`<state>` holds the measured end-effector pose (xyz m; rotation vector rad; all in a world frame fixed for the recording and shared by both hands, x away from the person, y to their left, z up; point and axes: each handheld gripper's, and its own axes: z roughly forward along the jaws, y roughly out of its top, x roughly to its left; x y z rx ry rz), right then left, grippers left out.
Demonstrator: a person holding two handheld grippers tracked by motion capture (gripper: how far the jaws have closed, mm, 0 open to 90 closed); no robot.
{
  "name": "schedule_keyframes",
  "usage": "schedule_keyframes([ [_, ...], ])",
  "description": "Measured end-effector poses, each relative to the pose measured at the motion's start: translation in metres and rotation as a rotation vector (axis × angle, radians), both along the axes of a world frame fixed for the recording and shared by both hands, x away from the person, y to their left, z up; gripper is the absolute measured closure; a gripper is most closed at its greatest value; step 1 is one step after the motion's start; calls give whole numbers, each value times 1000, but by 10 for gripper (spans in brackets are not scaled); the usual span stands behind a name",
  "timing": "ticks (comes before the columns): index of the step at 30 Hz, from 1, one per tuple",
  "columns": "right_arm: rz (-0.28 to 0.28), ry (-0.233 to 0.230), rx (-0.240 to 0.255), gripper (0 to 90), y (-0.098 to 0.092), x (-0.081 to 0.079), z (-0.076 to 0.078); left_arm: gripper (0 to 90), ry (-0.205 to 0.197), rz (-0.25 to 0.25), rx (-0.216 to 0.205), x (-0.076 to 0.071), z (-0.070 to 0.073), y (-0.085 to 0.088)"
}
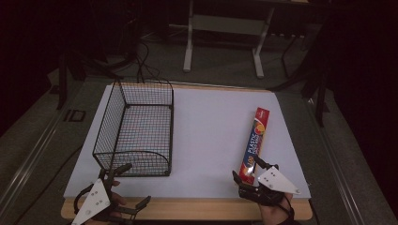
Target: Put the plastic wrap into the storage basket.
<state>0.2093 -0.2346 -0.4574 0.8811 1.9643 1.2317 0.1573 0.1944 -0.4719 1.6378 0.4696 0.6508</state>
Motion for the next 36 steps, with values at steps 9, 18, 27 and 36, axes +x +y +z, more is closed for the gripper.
schedule_keyframes([
  [9, -2, 40, -22, 151, 4, 0, 3, 2, -7, -10, 6, 0, 0, -2],
  [18, -28, 26, -28, 152, 15, -1, 22, 2, -4, -28, -6, -1, 0, -4],
  [27, -147, 42, -22, 125, 11, 31, 51, 2, -4, -35, -5, -1, 0, -4],
  [36, -225, 125, 25, 99, 5, 69, 57, 2, 2, -45, -6, -1, 0, -4],
])
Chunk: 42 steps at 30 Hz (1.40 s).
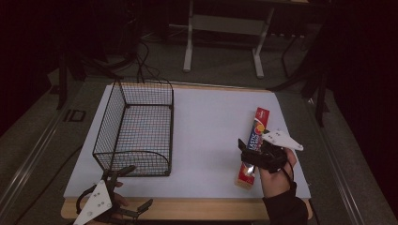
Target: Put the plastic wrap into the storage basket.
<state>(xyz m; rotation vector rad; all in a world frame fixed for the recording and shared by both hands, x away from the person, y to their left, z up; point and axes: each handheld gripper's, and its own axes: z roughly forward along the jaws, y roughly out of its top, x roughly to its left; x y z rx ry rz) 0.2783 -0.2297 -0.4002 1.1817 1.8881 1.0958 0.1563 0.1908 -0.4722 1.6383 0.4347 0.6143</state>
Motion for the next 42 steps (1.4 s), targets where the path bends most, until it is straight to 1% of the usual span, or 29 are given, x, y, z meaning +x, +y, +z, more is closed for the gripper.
schedule_keyframes([
  [3, -26, 24, -2, 99, -2, 11, -3, 2, 0, -3, 0, -1, 0, 0],
  [4, -43, 41, -6, 99, -3, 19, -7, 2, 0, -4, 0, -1, 0, 0],
  [5, -43, 41, -6, 99, -3, 19, -7, 2, 0, -5, 0, -1, 0, 0],
  [6, -51, 47, -5, 99, -3, 22, -9, 2, 0, -5, 1, -1, 0, 0],
  [8, -70, 58, 3, 95, -5, 29, -12, 2, 1, -7, 2, -1, 0, 0],
  [11, -114, 76, 18, 95, -8, 40, -17, 2, 6, -15, 0, 0, 0, 0],
  [12, -142, 103, 28, 95, -11, 48, -21, 2, 7, -16, -1, 0, 0, 0],
  [13, -142, 103, 28, 95, -11, 48, -21, 2, 7, -16, -1, 0, 0, 0],
  [14, -152, 116, 30, 95, -12, 51, -23, 2, 7, -16, -1, 0, 0, 0],
  [15, -169, 135, 32, 95, -14, 56, -25, 2, 6, -16, -2, 0, 0, 0],
  [17, -191, 153, 46, 94, -17, 62, -28, 2, 6, -15, 1, 0, 0, 0],
  [18, -219, 175, 61, 95, -20, 68, -32, 2, 6, -15, 0, 0, 0, 0],
  [19, -219, 175, 61, 95, -20, 68, -32, 2, 6, -16, -1, 0, 0, 0],
  [20, -233, 217, 72, 95, -22, 74, -35, 2, 6, -16, 1, 0, 0, 0],
  [21, -233, 217, 72, 95, -22, 74, -35, 2, 7, -16, 2, 0, 0, -1],
  [22, -240, 229, 71, 95, -23, 76, -38, 2, 6, -19, 0, 0, 0, -1],
  [23, -262, 253, 63, 95, -24, 81, -41, 2, 6, -20, -1, 0, 0, -1],
  [24, -262, 253, 63, 95, -24, 81, -41, 2, 5, -21, 2, 0, 0, -1],
  [26, -281, 292, 74, 96, -27, 87, -46, 2, 6, -22, 4, 0, 0, -1],
  [27, -291, 299, 79, 96, -27, 89, -48, 2, 6, -22, 4, 0, 0, -1],
  [28, -308, 322, 75, 96, -28, 93, -52, 2, 6, -22, 5, 0, 0, -1],
  [29, -308, 322, 75, 96, -28, 93, -52, 2, 6, -21, 5, 0, 0, -1],
  [30, -320, 330, 78, 96, -29, 95, -54, 2, 6, -21, 6, 0, 0, -1],
  [32, -341, 359, 81, 96, -30, 100, -58, 2, 6, -20, 9, 0, 0, -2],
  [35, -374, 386, 88, 99, -31, 106, -63, 2, 5, -22, 8, 0, 0, -2],
  [36, -390, 408, 90, 99, -32, 110, -66, 2, 5, -22, 8, 0, 0, -2],
  [39, -409, 421, 87, 100, -32, 113, -68, 2, 5, -22, 11, 1, 0, -2],
  [41, -425, 444, 90, 100, -31, 116, -71, 2, 5, -23, 10, 1, 0, -2],
  [42, -436, 464, 81, 100, -30, 119, -75, 2, 5, -23, 10, 1, 0, -2],
])
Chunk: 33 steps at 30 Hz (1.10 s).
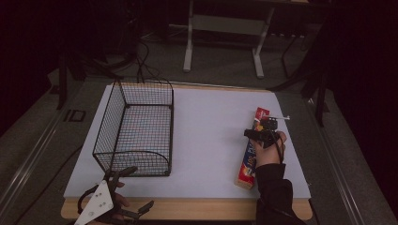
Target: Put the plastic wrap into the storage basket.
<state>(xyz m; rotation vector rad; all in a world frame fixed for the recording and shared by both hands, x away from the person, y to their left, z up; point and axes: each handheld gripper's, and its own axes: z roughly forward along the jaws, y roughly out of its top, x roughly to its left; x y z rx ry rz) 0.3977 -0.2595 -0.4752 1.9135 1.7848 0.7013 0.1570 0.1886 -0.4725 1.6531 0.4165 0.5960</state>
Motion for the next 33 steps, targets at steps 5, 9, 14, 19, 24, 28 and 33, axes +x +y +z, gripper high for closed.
schedule_keyframes([
  [5, -26, 31, -6, 120, 1, 6, -6, 2, -2, 1, -2, 0, 0, 0],
  [9, -32, 49, 0, 120, 1, 8, -9, 2, -2, 1, -4, 0, 0, 1],
  [14, -44, 101, -24, 144, 1, 12, -17, 2, -3, 2, -2, 0, 0, 0],
  [19, -63, 123, -53, 182, 1, 15, -19, 2, -2, 2, 2, 0, 0, -1],
  [24, -81, 143, -42, 204, -1, 18, -19, 1, -5, 4, 1, 0, 0, 0],
  [28, -91, 182, -2, 263, 0, 20, -20, 2, -5, 6, 3, 0, 0, 0],
  [33, -100, 225, 20, 298, 0, 24, -20, 2, -9, 5, 6, -1, 0, -1],
])
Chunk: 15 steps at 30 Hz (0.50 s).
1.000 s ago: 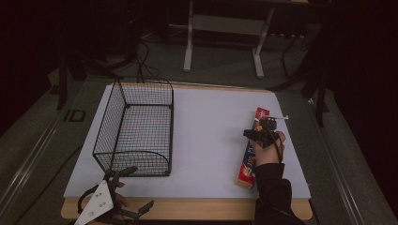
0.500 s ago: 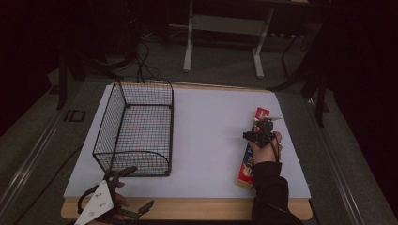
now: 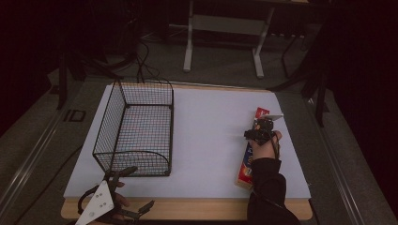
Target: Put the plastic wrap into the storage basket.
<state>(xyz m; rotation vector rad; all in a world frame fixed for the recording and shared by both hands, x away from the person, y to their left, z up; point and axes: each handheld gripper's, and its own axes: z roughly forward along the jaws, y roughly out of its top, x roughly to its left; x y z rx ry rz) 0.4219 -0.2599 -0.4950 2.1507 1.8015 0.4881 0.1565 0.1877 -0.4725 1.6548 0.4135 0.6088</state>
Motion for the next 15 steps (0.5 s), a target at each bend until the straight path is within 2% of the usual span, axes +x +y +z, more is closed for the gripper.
schedule_keyframes([
  [6, -21, 80, 32, 313, -2, 8, 1, 2, -1, 11, 29, 1, -1, -2],
  [10, -60, 153, 53, 337, -1, 15, 3, 2, -6, 5, 21, 0, 0, -1],
  [12, -73, 167, 70, 348, -3, 16, 3, 2, -4, 7, 16, 0, 0, -1],
  [15, -90, 179, 66, 361, -2, 18, 4, 2, -5, 5, 15, 0, 0, 0],
])
